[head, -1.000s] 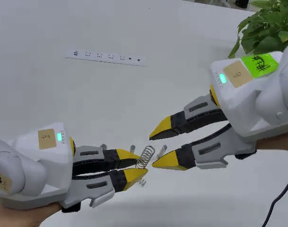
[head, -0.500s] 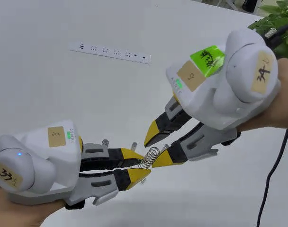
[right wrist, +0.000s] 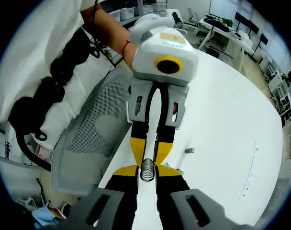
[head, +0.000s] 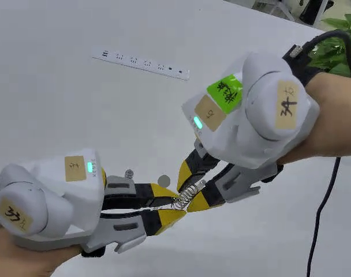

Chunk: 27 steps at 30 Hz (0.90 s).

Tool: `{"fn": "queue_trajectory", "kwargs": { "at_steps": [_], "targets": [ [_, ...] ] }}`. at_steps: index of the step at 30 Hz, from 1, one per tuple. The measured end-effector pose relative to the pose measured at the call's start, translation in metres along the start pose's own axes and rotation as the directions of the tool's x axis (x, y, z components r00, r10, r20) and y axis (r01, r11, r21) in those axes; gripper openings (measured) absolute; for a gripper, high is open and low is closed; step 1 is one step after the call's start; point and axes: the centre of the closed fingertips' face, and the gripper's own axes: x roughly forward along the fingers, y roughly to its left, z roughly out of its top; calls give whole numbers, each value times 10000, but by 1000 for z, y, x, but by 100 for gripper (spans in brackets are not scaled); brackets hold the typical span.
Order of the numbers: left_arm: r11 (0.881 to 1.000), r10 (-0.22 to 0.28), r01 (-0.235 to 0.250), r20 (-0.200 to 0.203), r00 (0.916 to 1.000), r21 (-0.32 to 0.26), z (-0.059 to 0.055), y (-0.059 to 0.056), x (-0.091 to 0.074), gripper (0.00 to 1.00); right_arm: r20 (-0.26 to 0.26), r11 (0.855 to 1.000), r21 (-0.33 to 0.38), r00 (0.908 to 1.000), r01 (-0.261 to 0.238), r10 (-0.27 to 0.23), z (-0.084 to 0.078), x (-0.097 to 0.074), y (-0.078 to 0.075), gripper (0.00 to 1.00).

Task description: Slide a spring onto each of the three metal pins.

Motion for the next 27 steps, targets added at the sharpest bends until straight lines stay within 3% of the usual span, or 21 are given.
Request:
{"fn": "queue_trajectory", "kwargs": {
  "at_steps": [27],
  "targets": [
    [9999,132,-132,53,9999,-1,-3,2,-4,10,-107,9998,212,9999,-32,34,3,5,-2,12]
  ]
}}
